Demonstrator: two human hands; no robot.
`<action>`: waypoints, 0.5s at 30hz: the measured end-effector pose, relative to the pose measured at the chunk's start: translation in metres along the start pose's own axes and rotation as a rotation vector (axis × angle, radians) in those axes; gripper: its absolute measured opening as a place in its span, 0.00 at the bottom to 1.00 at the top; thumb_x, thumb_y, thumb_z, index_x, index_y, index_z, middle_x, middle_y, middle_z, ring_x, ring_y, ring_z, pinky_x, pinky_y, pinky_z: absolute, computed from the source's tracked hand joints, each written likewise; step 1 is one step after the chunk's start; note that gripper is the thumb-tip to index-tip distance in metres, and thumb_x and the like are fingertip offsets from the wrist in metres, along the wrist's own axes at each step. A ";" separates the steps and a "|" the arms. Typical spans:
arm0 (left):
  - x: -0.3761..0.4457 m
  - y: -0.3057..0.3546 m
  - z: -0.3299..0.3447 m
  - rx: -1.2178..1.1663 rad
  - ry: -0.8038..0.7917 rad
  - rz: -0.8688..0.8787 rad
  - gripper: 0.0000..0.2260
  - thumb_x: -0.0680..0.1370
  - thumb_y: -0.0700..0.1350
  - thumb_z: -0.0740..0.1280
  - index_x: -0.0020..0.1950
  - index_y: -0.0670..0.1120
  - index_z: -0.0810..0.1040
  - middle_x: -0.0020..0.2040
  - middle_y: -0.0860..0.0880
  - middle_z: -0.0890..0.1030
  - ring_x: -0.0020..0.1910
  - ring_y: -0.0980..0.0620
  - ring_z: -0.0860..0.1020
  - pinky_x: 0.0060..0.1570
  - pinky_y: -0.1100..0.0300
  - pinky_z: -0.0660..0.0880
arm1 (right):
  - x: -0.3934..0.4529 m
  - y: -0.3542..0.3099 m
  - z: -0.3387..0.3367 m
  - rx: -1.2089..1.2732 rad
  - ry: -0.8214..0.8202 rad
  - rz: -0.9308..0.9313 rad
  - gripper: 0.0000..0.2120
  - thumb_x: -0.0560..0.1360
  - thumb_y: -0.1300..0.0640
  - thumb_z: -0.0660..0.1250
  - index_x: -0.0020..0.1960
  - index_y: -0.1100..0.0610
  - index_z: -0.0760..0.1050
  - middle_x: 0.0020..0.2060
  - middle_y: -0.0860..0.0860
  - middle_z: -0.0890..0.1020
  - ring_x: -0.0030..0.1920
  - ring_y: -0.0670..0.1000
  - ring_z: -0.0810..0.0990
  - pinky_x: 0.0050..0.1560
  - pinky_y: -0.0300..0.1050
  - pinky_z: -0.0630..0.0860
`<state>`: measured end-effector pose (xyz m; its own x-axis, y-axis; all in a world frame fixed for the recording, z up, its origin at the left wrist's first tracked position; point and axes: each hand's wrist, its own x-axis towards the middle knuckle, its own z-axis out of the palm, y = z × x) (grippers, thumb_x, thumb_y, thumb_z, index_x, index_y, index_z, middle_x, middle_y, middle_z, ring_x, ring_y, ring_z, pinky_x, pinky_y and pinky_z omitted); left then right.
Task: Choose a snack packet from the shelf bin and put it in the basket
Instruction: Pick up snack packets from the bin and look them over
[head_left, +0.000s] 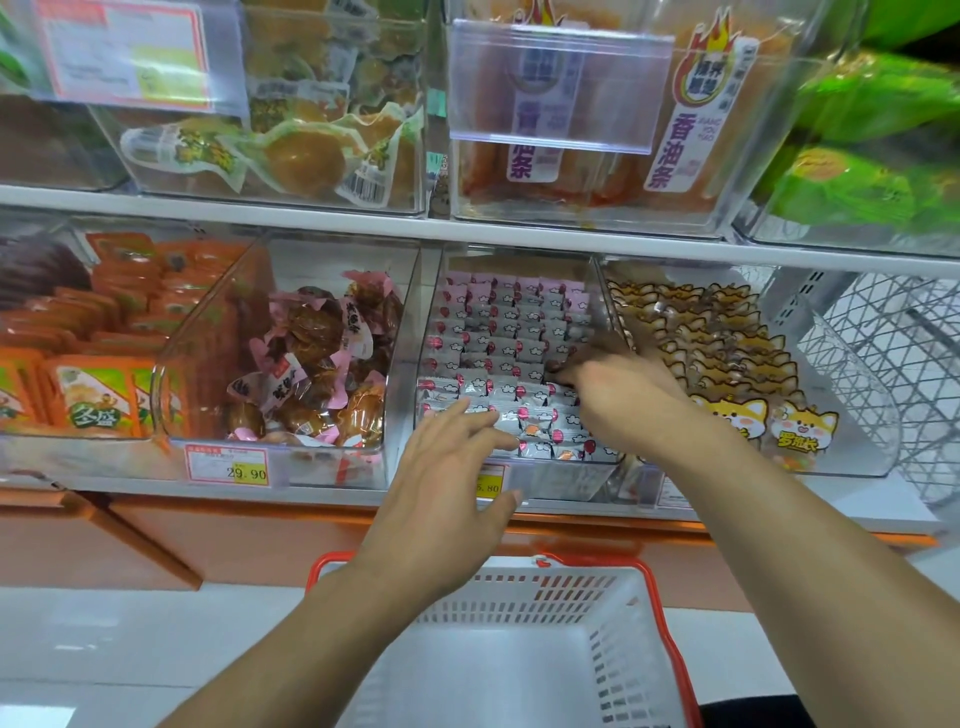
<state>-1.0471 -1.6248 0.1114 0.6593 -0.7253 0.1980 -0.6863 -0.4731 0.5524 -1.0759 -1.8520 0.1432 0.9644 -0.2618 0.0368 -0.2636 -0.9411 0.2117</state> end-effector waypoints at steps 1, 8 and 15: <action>0.000 -0.001 0.000 0.016 -0.007 0.009 0.21 0.78 0.57 0.70 0.71 0.61 0.72 0.77 0.62 0.65 0.77 0.65 0.50 0.69 0.70 0.33 | 0.001 -0.002 -0.001 -0.011 -0.017 0.007 0.22 0.75 0.61 0.60 0.64 0.46 0.79 0.63 0.47 0.80 0.75 0.54 0.64 0.75 0.61 0.33; 0.002 -0.006 0.006 0.064 -0.060 0.021 0.24 0.78 0.58 0.70 0.73 0.61 0.70 0.78 0.62 0.63 0.76 0.65 0.48 0.66 0.70 0.31 | 0.019 -0.015 -0.011 0.087 0.237 0.109 0.17 0.80 0.57 0.62 0.65 0.44 0.78 0.60 0.46 0.82 0.67 0.54 0.71 0.70 0.49 0.52; 0.002 -0.008 0.003 0.060 -0.081 0.036 0.23 0.78 0.58 0.70 0.72 0.60 0.71 0.78 0.62 0.62 0.76 0.65 0.48 0.63 0.76 0.27 | 0.025 -0.035 -0.012 0.198 -0.070 0.235 0.10 0.81 0.57 0.63 0.59 0.48 0.80 0.53 0.50 0.82 0.59 0.54 0.80 0.65 0.52 0.75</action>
<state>-1.0418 -1.6239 0.1046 0.6087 -0.7792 0.1490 -0.7276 -0.4735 0.4964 -1.0424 -1.8234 0.1482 0.8748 -0.4844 -0.0064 -0.4843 -0.8748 0.0112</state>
